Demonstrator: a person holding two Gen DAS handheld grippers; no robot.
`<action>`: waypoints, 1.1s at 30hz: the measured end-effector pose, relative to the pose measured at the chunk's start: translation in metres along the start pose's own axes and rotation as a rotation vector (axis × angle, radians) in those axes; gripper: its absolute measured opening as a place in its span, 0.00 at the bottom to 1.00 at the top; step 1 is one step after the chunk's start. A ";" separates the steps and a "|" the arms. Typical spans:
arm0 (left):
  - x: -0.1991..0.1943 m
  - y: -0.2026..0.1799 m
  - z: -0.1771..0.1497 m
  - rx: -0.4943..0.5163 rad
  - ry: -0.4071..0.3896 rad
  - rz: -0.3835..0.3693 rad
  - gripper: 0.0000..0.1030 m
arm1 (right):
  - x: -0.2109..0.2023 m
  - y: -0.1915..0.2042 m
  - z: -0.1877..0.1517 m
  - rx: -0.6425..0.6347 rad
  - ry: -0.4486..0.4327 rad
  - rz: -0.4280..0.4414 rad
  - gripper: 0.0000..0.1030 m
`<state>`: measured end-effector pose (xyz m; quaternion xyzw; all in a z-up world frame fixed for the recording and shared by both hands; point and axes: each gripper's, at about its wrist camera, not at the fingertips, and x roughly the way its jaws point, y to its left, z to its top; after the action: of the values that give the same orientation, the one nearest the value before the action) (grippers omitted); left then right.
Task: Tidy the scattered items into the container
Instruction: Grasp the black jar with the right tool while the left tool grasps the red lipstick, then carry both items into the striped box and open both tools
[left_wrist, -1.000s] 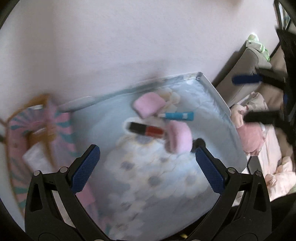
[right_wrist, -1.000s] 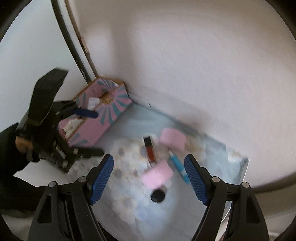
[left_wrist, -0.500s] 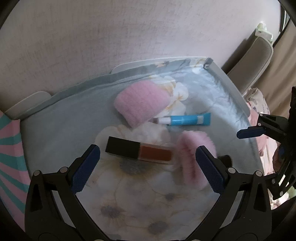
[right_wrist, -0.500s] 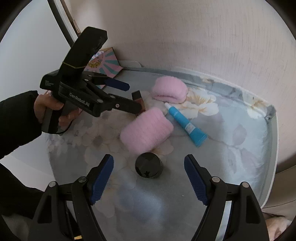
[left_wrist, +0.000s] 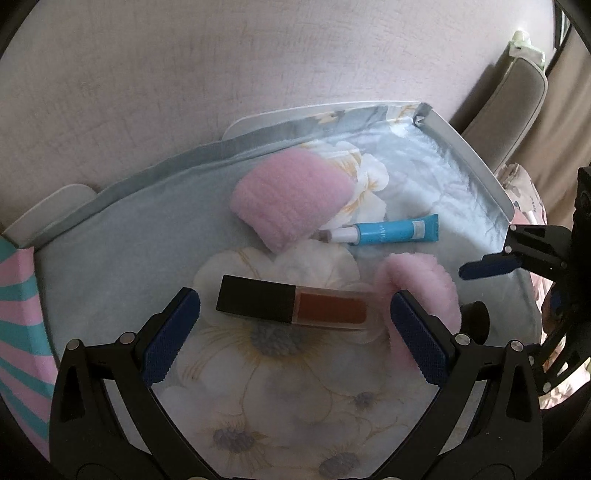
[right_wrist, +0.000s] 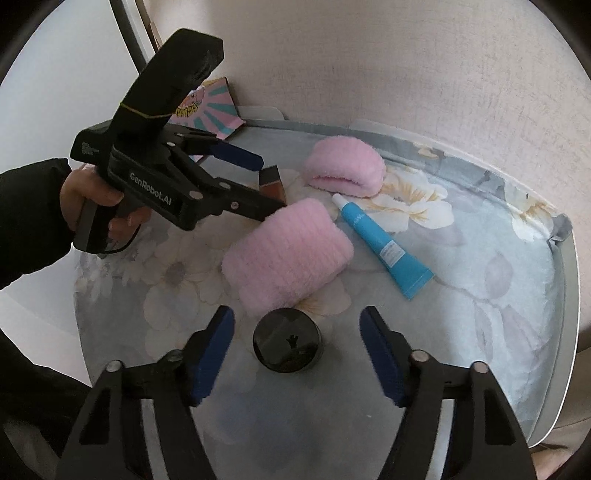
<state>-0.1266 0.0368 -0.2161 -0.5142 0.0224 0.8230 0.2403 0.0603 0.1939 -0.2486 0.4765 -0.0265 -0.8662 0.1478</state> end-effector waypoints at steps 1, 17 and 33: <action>0.001 0.002 -0.001 -0.003 -0.003 -0.008 0.99 | 0.002 0.000 -0.001 -0.002 0.004 -0.002 0.56; -0.023 -0.008 -0.002 -0.005 -0.001 0.020 0.81 | -0.019 0.001 0.003 0.044 0.002 -0.030 0.33; -0.170 -0.016 -0.004 -0.061 -0.100 0.103 0.81 | -0.073 0.042 0.088 -0.044 -0.030 -0.098 0.33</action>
<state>-0.0564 -0.0137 -0.0684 -0.4775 0.0117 0.8593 0.1829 0.0336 0.1658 -0.1335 0.4608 0.0136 -0.8799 0.1149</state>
